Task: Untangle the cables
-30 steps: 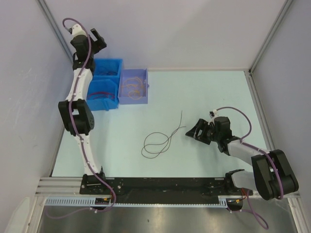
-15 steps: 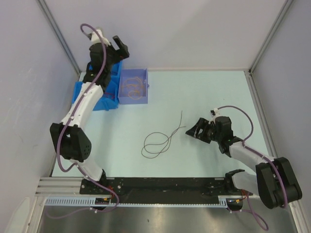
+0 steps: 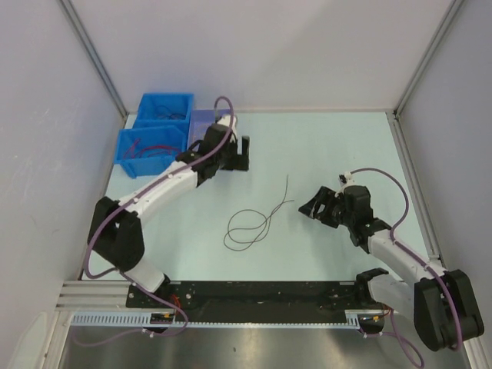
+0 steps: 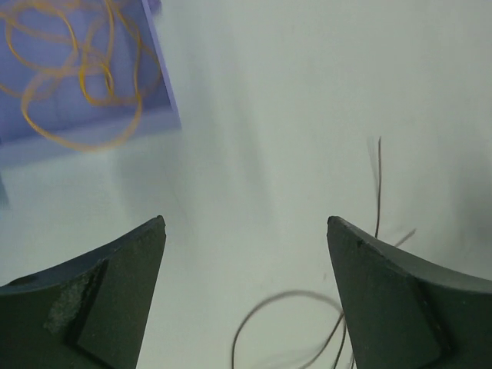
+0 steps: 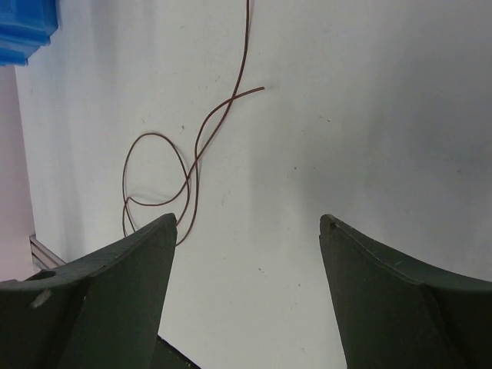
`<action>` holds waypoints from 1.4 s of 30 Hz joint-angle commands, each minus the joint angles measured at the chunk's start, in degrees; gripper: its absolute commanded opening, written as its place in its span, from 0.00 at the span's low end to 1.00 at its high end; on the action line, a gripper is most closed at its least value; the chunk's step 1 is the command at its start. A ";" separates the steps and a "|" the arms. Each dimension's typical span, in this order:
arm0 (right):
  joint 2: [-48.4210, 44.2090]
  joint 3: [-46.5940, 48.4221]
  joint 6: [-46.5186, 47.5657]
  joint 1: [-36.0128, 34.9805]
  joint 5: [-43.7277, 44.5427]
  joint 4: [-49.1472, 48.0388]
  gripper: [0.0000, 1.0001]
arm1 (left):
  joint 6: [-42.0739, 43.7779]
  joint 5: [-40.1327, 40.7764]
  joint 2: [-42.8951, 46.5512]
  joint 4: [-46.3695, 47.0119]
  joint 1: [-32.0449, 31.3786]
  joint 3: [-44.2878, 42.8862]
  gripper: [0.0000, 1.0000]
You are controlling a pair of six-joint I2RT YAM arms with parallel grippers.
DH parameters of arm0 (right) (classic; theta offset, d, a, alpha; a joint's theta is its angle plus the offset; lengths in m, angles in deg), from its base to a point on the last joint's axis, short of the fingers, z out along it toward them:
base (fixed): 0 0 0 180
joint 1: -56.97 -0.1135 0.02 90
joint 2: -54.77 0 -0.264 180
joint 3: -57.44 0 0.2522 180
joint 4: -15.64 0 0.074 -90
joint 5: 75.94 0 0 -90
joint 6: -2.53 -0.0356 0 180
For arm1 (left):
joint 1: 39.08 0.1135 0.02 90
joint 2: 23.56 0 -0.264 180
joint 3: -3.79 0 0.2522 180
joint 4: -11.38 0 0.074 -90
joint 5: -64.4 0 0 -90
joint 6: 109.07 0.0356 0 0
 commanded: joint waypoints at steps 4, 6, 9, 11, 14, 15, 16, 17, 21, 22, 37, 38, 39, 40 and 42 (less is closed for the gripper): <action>-3.08 2.50 0.34 -0.23 2.79 3.75 0.79 | -4.11 0.97 14.81 -3.75 -4.93 16.96 0.84; -3.43 2.59 0.34 -0.23 2.88 4.46 0.79 | -4.46 1.22 16.67 -4.72 -5.82 20.39 0.82; -3.96 2.59 0.43 -0.23 3.14 5.42 0.79 | -5.34 2.72 19.22 -6.48 -7.14 23.82 0.81; -4.14 2.59 0.69 -0.23 3.58 6.21 0.79 | -5.87 1.14 20.28 -6.66 -7.49 25.50 0.80; -4.66 2.59 0.87 -0.32 3.85 7.27 0.79 | -5.60 -0.53 20.46 -5.78 -9.24 27.88 0.79; -4.92 2.59 0.95 -0.23 3.93 7.53 0.79 | -4.99 -0.97 20.11 -5.60 -9.68 28.49 0.79; -5.01 2.50 0.95 -0.32 4.02 7.97 0.79 | -4.73 -1.58 19.41 -5.60 -10.82 28.50 0.79; -5.19 2.59 1.13 -0.23 4.11 8.32 0.79 | -4.46 -2.46 18.80 -5.60 -11.44 28.50 0.78; -6.33 2.50 1.13 -0.23 4.64 9.82 0.79 | -2.62 -3.25 14.15 -5.25 -14.69 28.24 0.77; -6.77 2.50 1.13 -0.32 4.99 10.52 0.79 | -2.27 -3.43 13.44 -5.34 -15.83 27.97 0.77; -6.60 2.50 1.75 -0.32 5.78 11.58 0.79 | 1.78 -3.44 1.66 -6.39 -18.04 22.35 0.71; -6.42 2.50 1.92 -0.32 5.78 11.49 0.79 | 1.87 -3.35 1.39 -6.39 -18.04 22.17 0.70; -6.25 2.41 1.92 -0.32 5.87 11.40 0.79 | 2.13 -3.52 0.69 -6.31 -18.12 21.82 0.69; -5.98 2.50 2.01 -0.32 5.78 11.32 0.79 | 2.13 -3.61 0.51 -6.13 -18.04 21.73 0.68; -5.72 2.50 2.10 -0.32 5.78 11.05 0.79 | 2.13 -3.43 -0.28 -5.87 -18.04 21.73 0.66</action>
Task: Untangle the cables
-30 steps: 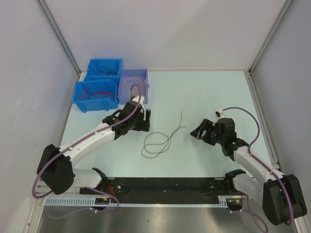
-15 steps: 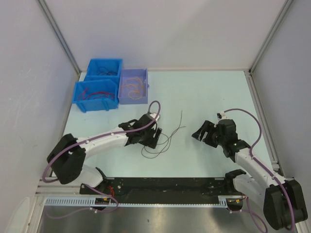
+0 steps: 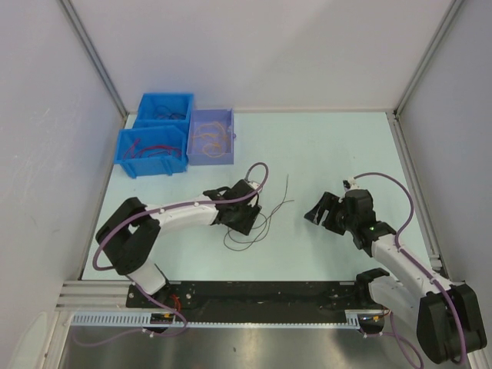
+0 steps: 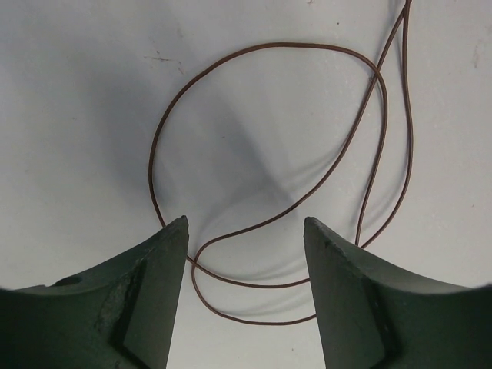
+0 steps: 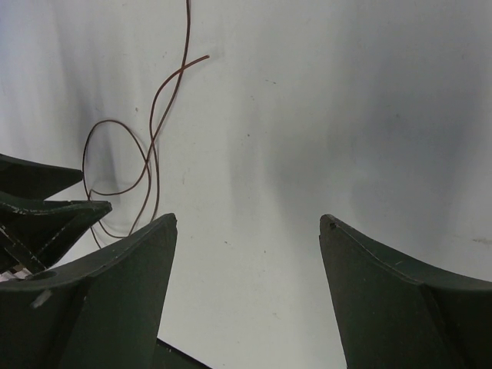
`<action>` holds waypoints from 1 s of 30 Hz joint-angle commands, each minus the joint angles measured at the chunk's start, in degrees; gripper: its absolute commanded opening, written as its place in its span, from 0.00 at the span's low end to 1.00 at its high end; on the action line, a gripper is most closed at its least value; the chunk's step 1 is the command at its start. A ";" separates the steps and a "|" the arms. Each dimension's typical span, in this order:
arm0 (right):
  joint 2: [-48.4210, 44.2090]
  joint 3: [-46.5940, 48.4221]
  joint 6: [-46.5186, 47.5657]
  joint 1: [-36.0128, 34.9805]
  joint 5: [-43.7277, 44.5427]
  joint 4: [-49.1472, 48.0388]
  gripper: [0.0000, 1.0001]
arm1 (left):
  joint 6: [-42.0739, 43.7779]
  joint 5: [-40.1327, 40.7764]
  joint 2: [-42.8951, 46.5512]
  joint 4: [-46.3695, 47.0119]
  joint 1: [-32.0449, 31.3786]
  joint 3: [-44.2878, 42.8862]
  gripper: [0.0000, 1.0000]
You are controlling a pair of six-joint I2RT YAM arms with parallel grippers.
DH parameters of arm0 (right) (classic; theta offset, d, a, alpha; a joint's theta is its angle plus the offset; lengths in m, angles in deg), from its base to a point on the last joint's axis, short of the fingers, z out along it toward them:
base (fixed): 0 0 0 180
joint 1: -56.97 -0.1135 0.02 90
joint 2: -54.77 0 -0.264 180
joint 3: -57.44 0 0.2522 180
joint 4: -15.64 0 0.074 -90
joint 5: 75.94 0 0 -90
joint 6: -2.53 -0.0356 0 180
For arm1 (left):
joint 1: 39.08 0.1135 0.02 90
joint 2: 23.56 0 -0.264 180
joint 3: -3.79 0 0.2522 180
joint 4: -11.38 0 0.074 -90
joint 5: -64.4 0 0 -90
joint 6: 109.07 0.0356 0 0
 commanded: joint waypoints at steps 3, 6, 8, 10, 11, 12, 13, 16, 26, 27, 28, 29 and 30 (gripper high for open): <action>0.93 2.17 0.79 -0.32 0.86 -1.21 0.79 | 1.30 0.17 -1.99 0.63 -0.49 -2.35 0.62; 1.37 2.17 0.79 -0.41 0.78 -1.56 0.79 | 1.21 0.44 -2.25 0.80 -0.49 -2.18 0.58; 1.63 2.17 0.87 -0.32 0.78 -1.57 0.79 | 1.13 1.14 -2.34 0.89 -0.57 -2.01 0.55; 1.72 2.17 1.05 -0.32 0.86 -1.56 0.79 | 1.13 1.49 -2.61 1.15 -0.49 -1.92 0.48; 1.89 2.17 1.05 -0.32 0.86 -1.74 0.79 | 1.21 1.58 -2.69 1.24 -0.49 -1.92 0.45; 1.90 2.17 1.05 -0.32 0.78 -1.65 0.79 | 1.21 1.58 -2.87 1.33 -0.57 -2.00 0.41; 1.90 2.09 0.96 -0.32 0.78 -1.83 0.79 | 1.21 1.67 -2.87 1.42 -0.49 -2.09 0.33; 1.55 2.17 0.96 -0.32 0.51 -1.83 0.79 | 0.95 1.93 -1.65 1.50 -0.66 -2.62 0.03; -1.18 2.26 0.00 -0.32 -0.89 -3.49 0.79 | 3.14 3.42 10.57 -0.42 -0.66 -11.38 0.00; -1.44 2.44 -0.35 -0.32 -1.24 -3.85 0.79 | 3.32 3.51 11.10 -1.04 -0.66 -12.80 0.00; -1.70 2.70 -0.53 -0.41 -1.42 -3.94 0.79 | 3.50 3.51 11.97 -2.00 -0.75 -14.29 0.00; -1.88 2.87 -0.62 -0.41 -1.86 -4.11 0.79 | 3.85 3.34 12.33 -2.36 -0.75 -17.09 0.00; -2.14 3.14 -0.62 -0.41 -2.12 -4.11 0.79 | 4.20 3.42 12.68 -2.54 -1.01 -18.77 0.00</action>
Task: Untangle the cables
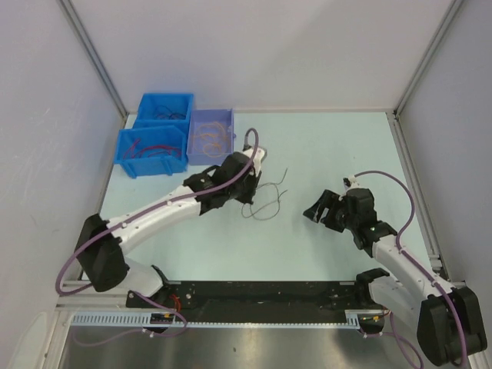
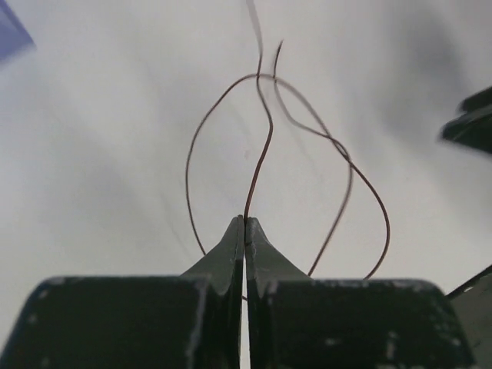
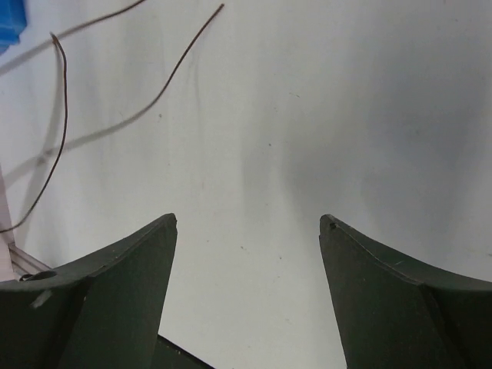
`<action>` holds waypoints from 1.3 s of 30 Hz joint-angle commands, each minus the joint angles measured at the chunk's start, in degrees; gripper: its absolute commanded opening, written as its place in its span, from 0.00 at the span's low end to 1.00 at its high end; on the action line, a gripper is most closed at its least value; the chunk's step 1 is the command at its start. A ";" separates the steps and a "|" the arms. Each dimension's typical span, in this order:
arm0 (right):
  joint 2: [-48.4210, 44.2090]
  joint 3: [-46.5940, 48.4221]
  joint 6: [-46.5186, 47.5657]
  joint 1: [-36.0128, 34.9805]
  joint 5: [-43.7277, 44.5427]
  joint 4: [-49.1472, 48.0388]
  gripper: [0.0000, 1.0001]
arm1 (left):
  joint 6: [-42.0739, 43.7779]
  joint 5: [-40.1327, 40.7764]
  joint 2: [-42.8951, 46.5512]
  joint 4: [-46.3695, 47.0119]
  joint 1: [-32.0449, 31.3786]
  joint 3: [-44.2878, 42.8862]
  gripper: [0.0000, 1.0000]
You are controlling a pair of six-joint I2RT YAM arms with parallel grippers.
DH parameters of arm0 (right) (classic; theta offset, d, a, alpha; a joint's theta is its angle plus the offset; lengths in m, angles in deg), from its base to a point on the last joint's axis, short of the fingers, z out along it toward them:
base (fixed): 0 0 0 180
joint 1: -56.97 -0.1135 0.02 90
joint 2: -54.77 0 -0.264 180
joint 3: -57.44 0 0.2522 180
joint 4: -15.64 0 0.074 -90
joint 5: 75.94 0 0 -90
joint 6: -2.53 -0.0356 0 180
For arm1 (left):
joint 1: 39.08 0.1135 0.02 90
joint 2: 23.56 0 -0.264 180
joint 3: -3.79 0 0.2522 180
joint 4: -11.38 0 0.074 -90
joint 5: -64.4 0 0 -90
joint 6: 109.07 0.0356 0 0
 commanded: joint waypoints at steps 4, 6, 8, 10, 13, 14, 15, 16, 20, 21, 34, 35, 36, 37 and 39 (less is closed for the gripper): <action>-3.62 3.87 -0.49 -0.58 -2.10 -3.20 0.79 | 4.97 3.23 6.13 -2.65 -1.93 -17.75 0.00; -5.90 4.04 -0.49 -0.58 -2.63 -3.90 0.80 | 6.64 4.12 7.28 -1.96 -2.99 -23.21 0.00; -8.61 4.39 -0.23 -0.50 -2.98 -4.16 0.80 | 7.44 3.59 9.55 0.93 -3.43 -24.80 0.00; -10.73 4.48 -0.05 -0.50 -3.34 -4.16 0.80 | 7.62 2.89 10.53 3.22 -3.34 -23.41 0.00; -14.42 4.48 0.39 -0.58 -3.69 -3.73 0.81 | 6.22 2.98 8.17 4.82 -2.99 -18.57 0.00; -15.30 4.48 0.74 -0.58 -4.12 -3.46 0.82 | 5.25 2.45 6.33 3.42 -2.91 -18.65 0.00; -16.44 4.57 1.00 -0.58 -4.39 -3.37 0.82 | 4.46 1.75 3.53 0.80 -2.91 -19.00 0.00; -17.06 4.57 1.18 -0.58 -4.91 -3.29 0.82 | 3.58 -1.04 2.72 0.86 -2.91 -18.91 0.00; -19.96 4.48 2.15 -0.76 -9.21 -5.12 0.82 | 3.13 -3.27 4.73 6.57 -2.99 -14.17 0.00; -20.58 4.48 2.58 -0.76 -10.18 -5.83 0.82 | 3.31 -2.92 4.73 6.40 -2.82 -14.52 0.01; -19.27 7.81 5.47 -2.07 -21.52 -17.00 0.85 | 8.40 -6.78 -0.97 -2.56 -2.82 -24.70 0.00; -18.31 8.60 6.44 -2.95 -21.62 -16.56 0.85 | 8.67 -6.95 -1.33 -3.70 -2.82 -25.32 0.00; -17.69 9.22 7.50 -3.57 -21.71 -16.12 0.85 | 9.19 -6.87 -1.68 -4.32 -2.90 -25.94 0.00; -17.25 9.92 8.55 -4.18 -21.88 -15.42 0.86 | 9.37 -6.87 -2.03 -4.85 -2.73 -27.08 0.00; -15.67 12.03 11.81 -6.38 -21.10 -14.02 0.86 | 9.81 -7.30 -3.00 -5.82 -2.55 -28.05 0.00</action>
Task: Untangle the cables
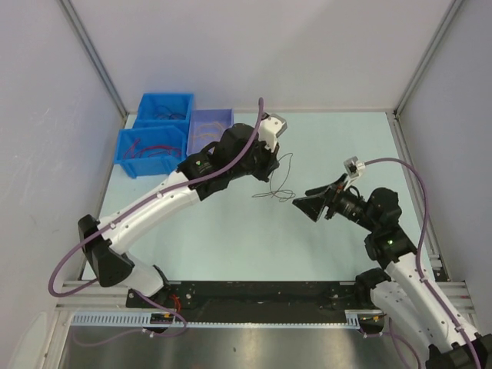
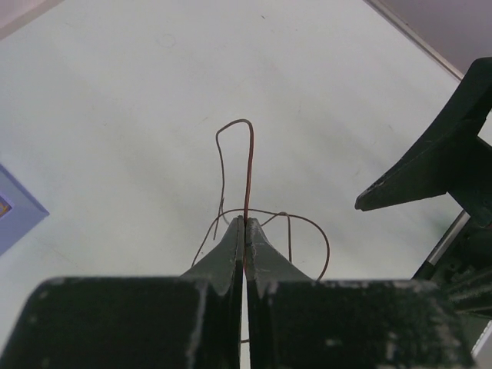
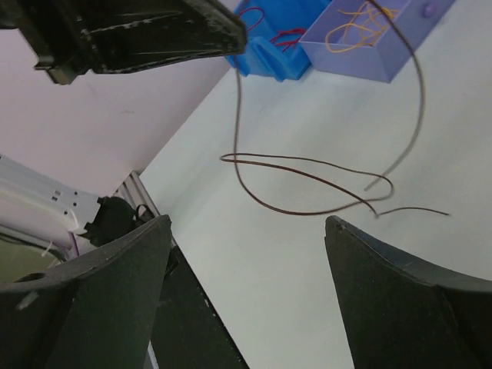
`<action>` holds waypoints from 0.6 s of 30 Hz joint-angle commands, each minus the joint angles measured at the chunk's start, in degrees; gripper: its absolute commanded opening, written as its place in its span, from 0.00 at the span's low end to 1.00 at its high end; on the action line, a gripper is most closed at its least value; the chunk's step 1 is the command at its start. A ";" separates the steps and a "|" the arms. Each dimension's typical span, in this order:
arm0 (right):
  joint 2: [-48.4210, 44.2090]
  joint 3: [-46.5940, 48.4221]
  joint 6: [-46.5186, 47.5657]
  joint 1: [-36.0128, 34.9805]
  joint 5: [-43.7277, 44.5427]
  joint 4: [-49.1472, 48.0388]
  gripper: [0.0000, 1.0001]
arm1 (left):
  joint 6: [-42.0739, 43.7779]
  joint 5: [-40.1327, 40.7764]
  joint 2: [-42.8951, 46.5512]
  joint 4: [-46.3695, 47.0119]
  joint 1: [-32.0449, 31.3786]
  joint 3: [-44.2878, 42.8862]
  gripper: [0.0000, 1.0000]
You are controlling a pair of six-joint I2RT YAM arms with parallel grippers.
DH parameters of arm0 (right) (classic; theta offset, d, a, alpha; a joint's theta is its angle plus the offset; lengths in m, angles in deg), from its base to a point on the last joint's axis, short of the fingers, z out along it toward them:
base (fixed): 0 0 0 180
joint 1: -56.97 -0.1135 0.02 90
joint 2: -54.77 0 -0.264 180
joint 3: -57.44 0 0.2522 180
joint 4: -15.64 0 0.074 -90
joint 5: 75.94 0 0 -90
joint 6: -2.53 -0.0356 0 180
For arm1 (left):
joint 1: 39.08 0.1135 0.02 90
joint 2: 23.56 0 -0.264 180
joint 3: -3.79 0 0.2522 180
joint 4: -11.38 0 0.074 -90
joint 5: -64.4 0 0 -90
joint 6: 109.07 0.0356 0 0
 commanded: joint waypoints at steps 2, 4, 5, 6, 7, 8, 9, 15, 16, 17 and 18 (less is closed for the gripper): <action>2.70 6.88 8.19 -4.26 -0.87 0.75 0.87 | 2.93 -1.87 -2.30 -3.90 1.18 -5.24 0.00; 3.84 7.50 9.07 -5.76 1.31 1.27 0.88 | 3.02 -3.88 -3.36 -4.60 1.80 -6.12 0.00; 4.11 7.85 9.86 -6.63 2.55 1.98 0.88 | 3.02 -4.24 -3.62 -4.69 2.41 -6.47 0.00; 4.63 8.73 11.78 -8.47 4.04 2.68 0.88 | 2.93 -4.67 -3.97 -4.78 2.77 -6.65 0.00; 4.81 8.91 12.50 -9.27 6.92 3.64 0.89 | 2.93 -5.90 -4.15 -4.78 3.12 -7.00 0.00; 5.16 9.09 13.11 -9.98 8.08 4.00 0.89 | 2.84 -6.52 -4.15 -4.69 3.90 -7.26 0.00; 5.51 9.44 14.16 -10.68 9.31 4.44 0.90 | 2.49 -7.22 -4.32 -4.78 4.26 -7.35 0.00; 9.46 10.93 19.88 -24.81 32.92 9.09 0.92 | 1.88 -11.53 -4.68 -4.78 6.55 -8.05 0.00; 11.56 11.45 22.93 -31.28 43.15 9.45 0.92 | 1.88 -11.71 -4.77 -4.95 6.90 -8.06 0.00; 12.62 11.72 24.27 -34.04 47.60 9.45 0.92 | 1.88 -12.06 -4.77 -5.13 7.08 -8.06 0.00; 14.11 11.98 25.41 -36.68 54.00 9.02 0.93 | 1.88 -12.15 -4.77 -5.22 7.16 -8.14 0.00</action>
